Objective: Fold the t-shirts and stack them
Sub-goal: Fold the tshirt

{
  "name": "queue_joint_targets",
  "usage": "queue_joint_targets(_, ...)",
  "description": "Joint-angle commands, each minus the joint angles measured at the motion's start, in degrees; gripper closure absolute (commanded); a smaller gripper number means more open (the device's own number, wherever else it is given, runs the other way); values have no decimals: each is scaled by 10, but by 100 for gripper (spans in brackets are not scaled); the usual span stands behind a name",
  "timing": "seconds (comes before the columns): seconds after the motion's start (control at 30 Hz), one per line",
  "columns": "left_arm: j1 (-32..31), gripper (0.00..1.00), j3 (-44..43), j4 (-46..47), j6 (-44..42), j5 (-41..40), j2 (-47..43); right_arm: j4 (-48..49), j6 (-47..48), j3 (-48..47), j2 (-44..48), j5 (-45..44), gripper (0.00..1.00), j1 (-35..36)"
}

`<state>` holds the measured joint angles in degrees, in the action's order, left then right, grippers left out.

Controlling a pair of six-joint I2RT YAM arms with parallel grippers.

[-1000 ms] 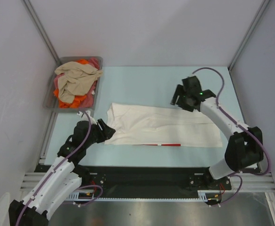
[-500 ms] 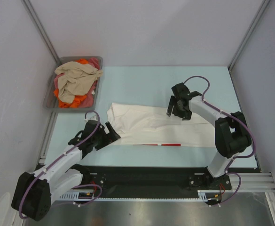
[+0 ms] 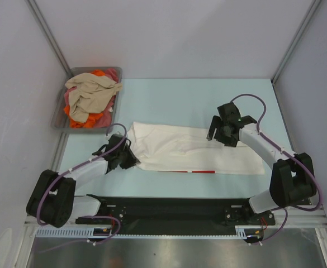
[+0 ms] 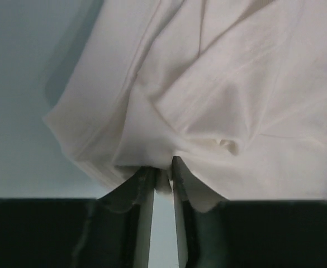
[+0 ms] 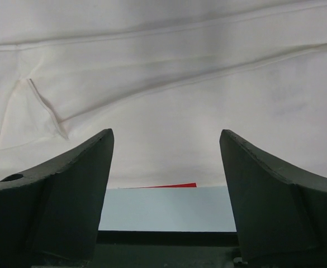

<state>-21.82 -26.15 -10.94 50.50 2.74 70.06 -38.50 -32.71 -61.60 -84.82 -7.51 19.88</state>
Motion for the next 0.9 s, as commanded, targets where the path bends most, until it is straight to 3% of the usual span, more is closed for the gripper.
queue_joint_targets(0.0, 3, 77, -33, 16, -12, -8, 59, 8, 12, 12, 36, 23, 19, -20)
queue_joint_targets(0.03, 5, 90, -57, 18, -13, -9, 71, 8, 14, 16, 40, 28, 19, -25)
queue_joint_targets(0.1, 13, 100, -85, 19, -13, -11, 107, 8, 19, 21, 53, 35, 19, -37)
queue_joint_targets(0.2, 31, 100, -166, 16, -14, -17, 168, 6, 26, 30, 74, 43, 19, -53)
queue_joint_targets(0.4, 74, 99, -430, -19, -4, -2, 376, -5, 35, 41, 101, 58, 19, -85)
queue_joint_targets(0.5, 90, 100, -615, -54, 9, 38, 505, -2, 28, 58, 115, 70, 19, -85)
queue_joint_targets(0.57, 105, 100, -802, -60, 14, 60, 626, 12, 17, 70, 126, 91, 19, -80)
queue_joint_targets(0.6, 107, 96, -879, -83, 13, 69, 674, 20, 12, 77, 128, 97, 19, -78)
queue_joint_targets(0.63, 111, 89, -1047, -87, 0, 122, 777, 27, 5, 94, 130, 112, 19, -77)
queue_joint_targets(0.67, 111, 81, -1138, -86, -1, 168, 831, 33, 1, 97, 129, 120, 19, -73)
queue_joint_targets(0.7, 112, 62, -1217, -90, 2, 202, 877, 31, -2, 101, 126, 128, 19, -70)
queue_joint_targets(0.73, 115, 53, -1303, -93, 10, 239, 924, 27, -3, 104, 127, 134, 19, -67)
queue_joint_targets(0.77, 115, 46, -1293, -94, 6, 241, 918, 17, -6, 108, 128, 129, 19, -62)
queue_joint_targets(0.8, 116, 25, -1255, -70, -6, 240, 893, 11, -9, 112, 139, 119, 19, -50)
queue_joint_targets(0.83, 116, 12, -1105, -33, -28, 236, 808, 4, -16, 124, 145, 108, 18, -45)
queue_joint_targets(0.87, 118, 1, -1023, 9, -37, 215, 760, -9, -33, 133, 153, 87, 18, -42)
